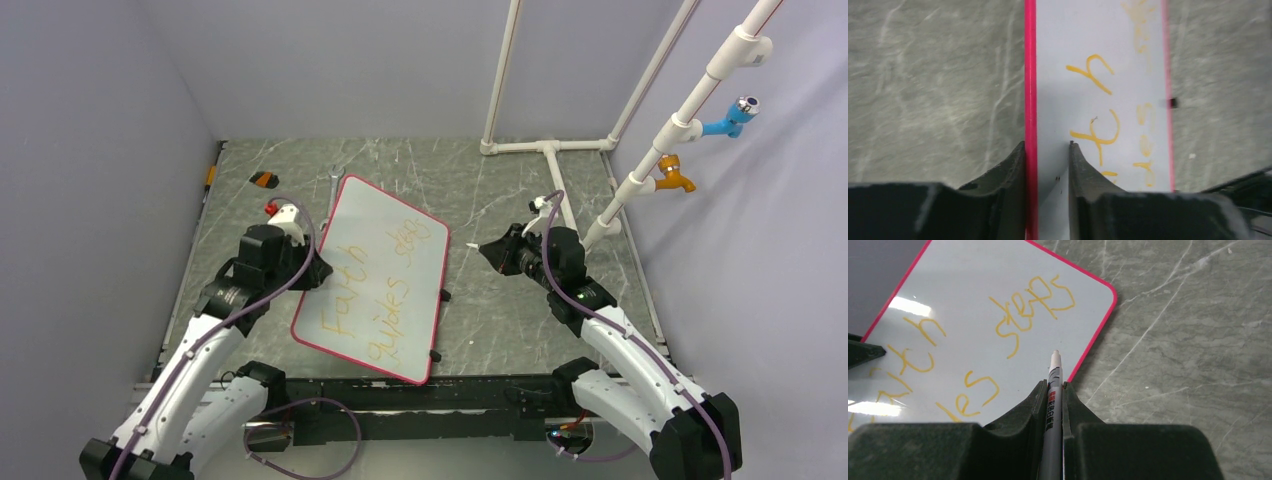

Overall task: Write a sentence on the whiteboard
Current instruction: Move the whiteboard to the center of the board.

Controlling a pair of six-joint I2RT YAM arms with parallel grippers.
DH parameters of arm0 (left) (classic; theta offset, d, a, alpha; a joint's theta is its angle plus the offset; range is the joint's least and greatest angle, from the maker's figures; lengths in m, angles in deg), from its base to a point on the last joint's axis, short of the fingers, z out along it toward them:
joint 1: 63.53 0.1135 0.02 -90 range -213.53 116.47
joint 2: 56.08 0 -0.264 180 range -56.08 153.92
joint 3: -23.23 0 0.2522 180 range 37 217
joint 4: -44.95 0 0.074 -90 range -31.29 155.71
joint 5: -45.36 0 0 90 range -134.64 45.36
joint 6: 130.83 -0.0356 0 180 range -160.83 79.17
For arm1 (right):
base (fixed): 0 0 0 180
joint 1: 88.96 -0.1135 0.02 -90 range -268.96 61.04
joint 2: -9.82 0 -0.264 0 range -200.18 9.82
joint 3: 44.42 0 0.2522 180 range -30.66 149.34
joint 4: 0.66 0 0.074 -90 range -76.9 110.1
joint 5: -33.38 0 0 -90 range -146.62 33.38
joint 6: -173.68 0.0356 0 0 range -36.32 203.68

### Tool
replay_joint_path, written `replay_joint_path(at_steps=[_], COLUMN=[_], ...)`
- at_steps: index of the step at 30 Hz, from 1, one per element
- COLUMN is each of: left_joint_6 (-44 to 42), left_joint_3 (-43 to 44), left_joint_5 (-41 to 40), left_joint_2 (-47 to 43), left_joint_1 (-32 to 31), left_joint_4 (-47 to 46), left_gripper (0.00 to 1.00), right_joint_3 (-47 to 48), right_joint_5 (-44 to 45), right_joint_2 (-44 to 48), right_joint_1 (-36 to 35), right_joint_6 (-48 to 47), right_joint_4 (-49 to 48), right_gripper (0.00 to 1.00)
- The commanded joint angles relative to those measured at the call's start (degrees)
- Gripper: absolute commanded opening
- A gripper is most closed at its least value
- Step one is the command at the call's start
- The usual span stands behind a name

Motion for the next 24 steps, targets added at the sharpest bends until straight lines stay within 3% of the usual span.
replay_joint_path(at_steps=[1,4,12,19,24], left_joint_6=[3.51,5.52,11.75,19.45,23.81], left_joint_3=[-4.14,-6.2,-8.77,-7.65,-3.81], left_joint_5=[2.69,3.96,1.62,-7.83,-14.61], left_joint_2=[-1.43,-2.43,-2.84,1.84,10.19], left_joint_1=[-0.88,-1.61,-7.31,-19.71,-28.43], left_joint_4=[-3.34,-6.58,-13.12,-20.07,-25.13], left_gripper=[0.17,0.08,0.0,0.0,0.0], right_joint_3=[1.01,1.32,2.03,3.95,6.0], right_joint_5=[1.39,1.64,3.23,5.98,8.62], right_joint_2=[0.27,0.24,1.32,2.34,2.89], right_joint_1=[0.01,0.0,0.03,0.04,-0.01], right_joint_6=[-1.45,-2.22,-3.78,-5.25,-5.23], right_joint_4=[-1.61,-1.2,-0.62,2.56,4.03], right_gripper=[0.0,0.0,0.0,0.0,0.0])
